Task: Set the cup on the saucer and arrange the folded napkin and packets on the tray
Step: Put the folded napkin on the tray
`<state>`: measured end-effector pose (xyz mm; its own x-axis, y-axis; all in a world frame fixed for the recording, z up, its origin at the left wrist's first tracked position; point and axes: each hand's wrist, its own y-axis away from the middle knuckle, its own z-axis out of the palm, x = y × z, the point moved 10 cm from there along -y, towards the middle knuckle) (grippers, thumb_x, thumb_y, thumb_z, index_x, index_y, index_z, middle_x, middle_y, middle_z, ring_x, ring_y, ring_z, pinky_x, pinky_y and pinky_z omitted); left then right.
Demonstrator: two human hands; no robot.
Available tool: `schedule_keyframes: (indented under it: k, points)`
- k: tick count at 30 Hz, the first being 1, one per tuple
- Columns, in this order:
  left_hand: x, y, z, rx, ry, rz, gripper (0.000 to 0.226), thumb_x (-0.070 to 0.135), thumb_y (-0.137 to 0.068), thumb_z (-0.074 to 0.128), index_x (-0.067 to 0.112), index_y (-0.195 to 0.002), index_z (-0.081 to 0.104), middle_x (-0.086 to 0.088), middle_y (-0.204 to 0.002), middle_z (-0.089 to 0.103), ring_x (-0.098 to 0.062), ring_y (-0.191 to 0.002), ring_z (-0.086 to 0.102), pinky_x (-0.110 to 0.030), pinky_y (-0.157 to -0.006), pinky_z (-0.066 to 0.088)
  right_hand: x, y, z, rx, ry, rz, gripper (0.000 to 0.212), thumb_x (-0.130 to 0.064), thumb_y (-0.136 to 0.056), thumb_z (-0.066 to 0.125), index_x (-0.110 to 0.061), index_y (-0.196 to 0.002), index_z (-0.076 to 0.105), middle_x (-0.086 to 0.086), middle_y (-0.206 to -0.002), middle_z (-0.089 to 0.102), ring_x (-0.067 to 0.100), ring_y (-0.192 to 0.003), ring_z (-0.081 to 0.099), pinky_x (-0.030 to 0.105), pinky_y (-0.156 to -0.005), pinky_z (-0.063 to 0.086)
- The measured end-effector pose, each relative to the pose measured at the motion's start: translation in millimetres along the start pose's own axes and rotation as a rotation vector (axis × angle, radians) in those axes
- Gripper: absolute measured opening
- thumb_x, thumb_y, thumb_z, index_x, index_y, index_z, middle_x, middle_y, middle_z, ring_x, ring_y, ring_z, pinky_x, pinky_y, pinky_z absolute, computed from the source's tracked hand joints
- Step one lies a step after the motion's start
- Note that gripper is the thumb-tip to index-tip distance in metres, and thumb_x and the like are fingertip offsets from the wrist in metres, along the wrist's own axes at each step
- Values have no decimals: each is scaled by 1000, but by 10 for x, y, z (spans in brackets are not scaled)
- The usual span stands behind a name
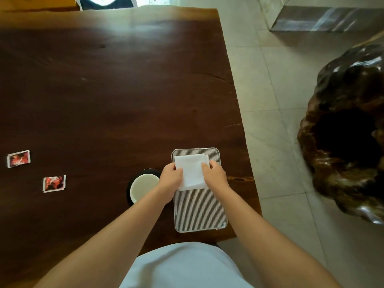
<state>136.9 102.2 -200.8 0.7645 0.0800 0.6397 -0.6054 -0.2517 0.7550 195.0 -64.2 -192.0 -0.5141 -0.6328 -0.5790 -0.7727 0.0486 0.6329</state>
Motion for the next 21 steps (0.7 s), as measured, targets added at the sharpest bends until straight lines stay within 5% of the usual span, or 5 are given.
schedule_keyframes:
  k: [9, 21]
  points:
    - [34, -220, 199, -86, -23, -97, 22, 3, -97, 50, 8, -114, 63, -13, -116, 69, -31, -107, 68, -52, -97, 55, 72, -184, 15, -25, 36, 39, 38, -17, -96, 47, -12, -134, 53, 9, -125, 61, 27, -112, 61, 44, -94, 57]
    - [52, -310, 229, -120, -57, -128, 30, 6, -96, 52, 5, -124, 63, -13, -118, 69, -30, -109, 67, -51, -101, 52, 24, -338, 112, -57, 134, 43, 36, -22, -90, 47, -17, -125, 57, 7, -121, 62, 25, -107, 62, 45, -90, 59]
